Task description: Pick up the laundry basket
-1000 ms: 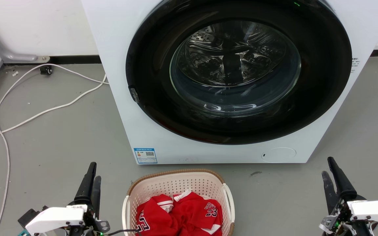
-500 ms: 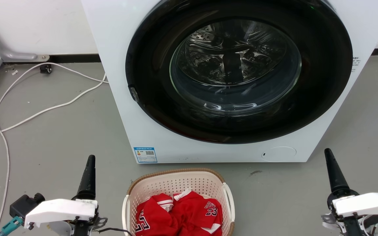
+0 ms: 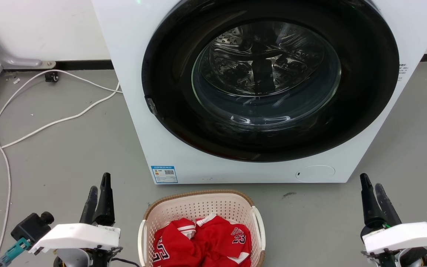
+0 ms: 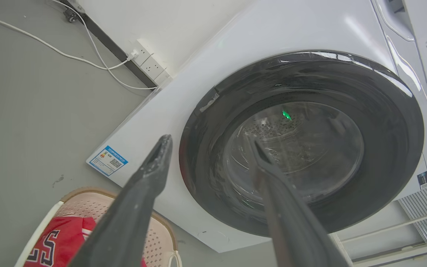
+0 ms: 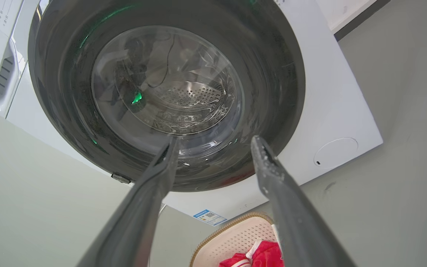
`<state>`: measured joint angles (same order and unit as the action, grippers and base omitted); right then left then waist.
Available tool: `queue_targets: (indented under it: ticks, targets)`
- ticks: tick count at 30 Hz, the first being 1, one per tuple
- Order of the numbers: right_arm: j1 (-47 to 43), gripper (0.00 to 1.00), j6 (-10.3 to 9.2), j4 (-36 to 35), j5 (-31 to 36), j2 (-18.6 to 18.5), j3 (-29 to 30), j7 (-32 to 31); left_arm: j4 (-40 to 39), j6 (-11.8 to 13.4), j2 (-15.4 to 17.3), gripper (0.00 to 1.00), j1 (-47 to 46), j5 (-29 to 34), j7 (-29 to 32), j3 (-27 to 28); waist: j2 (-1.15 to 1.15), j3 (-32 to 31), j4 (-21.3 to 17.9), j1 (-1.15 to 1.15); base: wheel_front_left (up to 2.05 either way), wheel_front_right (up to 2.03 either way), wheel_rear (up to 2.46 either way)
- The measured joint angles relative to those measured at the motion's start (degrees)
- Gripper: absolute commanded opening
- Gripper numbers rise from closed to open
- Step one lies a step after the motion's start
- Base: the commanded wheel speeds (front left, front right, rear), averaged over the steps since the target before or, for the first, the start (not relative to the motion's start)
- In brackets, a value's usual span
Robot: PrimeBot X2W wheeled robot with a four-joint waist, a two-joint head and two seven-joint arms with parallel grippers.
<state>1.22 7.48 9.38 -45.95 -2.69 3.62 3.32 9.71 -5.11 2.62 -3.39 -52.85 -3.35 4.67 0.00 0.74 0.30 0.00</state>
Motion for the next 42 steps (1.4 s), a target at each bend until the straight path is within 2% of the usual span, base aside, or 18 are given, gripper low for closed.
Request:
queue_targets:
  ticks: [19,42]
  targets:
    - [-1.31,1.0,0.0,-1.64,15.17,-0.01,-0.67,3.42,-0.52,-1.36,0.04,1.0,0.94,16.17,-3.44,-0.43,0.0,-0.14,0.08,0.0,0.0,0.0,0.0]
    - [-2.47,1.0,0.01,-2.37,28.52,-0.02,-0.74,6.77,0.19,-1.45,0.1,1.0,1.88,30.04,-6.78,-0.98,0.0,-0.06,0.29,0.0,0.0,0.0,0.0]
